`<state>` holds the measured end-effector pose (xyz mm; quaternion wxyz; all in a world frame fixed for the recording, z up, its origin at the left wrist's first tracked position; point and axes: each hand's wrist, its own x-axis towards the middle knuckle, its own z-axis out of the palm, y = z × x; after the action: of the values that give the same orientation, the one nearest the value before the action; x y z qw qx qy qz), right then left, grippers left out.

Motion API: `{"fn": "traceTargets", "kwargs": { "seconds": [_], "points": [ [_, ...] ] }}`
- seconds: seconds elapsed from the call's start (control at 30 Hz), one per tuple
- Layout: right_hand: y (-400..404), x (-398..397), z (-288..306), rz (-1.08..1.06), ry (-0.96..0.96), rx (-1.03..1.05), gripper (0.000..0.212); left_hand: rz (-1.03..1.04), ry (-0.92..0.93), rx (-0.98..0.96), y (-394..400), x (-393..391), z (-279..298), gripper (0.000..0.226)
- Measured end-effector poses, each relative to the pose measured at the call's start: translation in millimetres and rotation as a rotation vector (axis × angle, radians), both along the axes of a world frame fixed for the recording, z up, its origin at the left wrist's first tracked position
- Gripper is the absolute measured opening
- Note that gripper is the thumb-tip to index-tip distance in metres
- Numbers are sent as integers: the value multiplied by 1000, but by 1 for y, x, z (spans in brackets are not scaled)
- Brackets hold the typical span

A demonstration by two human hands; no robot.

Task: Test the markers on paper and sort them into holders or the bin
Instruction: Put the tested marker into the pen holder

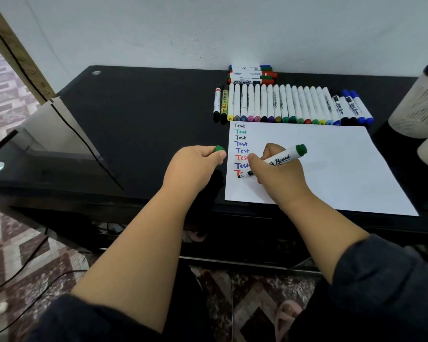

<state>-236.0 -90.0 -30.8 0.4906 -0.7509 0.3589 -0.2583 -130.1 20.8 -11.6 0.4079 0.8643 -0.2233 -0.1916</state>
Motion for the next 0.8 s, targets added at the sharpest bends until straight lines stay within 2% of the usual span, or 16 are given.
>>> {"fn": "traceTargets", "kwargs": {
  "seconds": [0.33, 0.5, 0.8],
  "points": [
    [4, 3, -1, 48, 58, -72, 41, -27, -27, -22, -2, 0, -2, 28],
    [0, 3, -2, -7, 6, -24, 40, -22, -17, -18, -2, 1, -4, 27],
    [1, 0, -1, 28, 10, -1, 40, -31, -13, -24, -1, 0, -4, 21]
  ]
}}
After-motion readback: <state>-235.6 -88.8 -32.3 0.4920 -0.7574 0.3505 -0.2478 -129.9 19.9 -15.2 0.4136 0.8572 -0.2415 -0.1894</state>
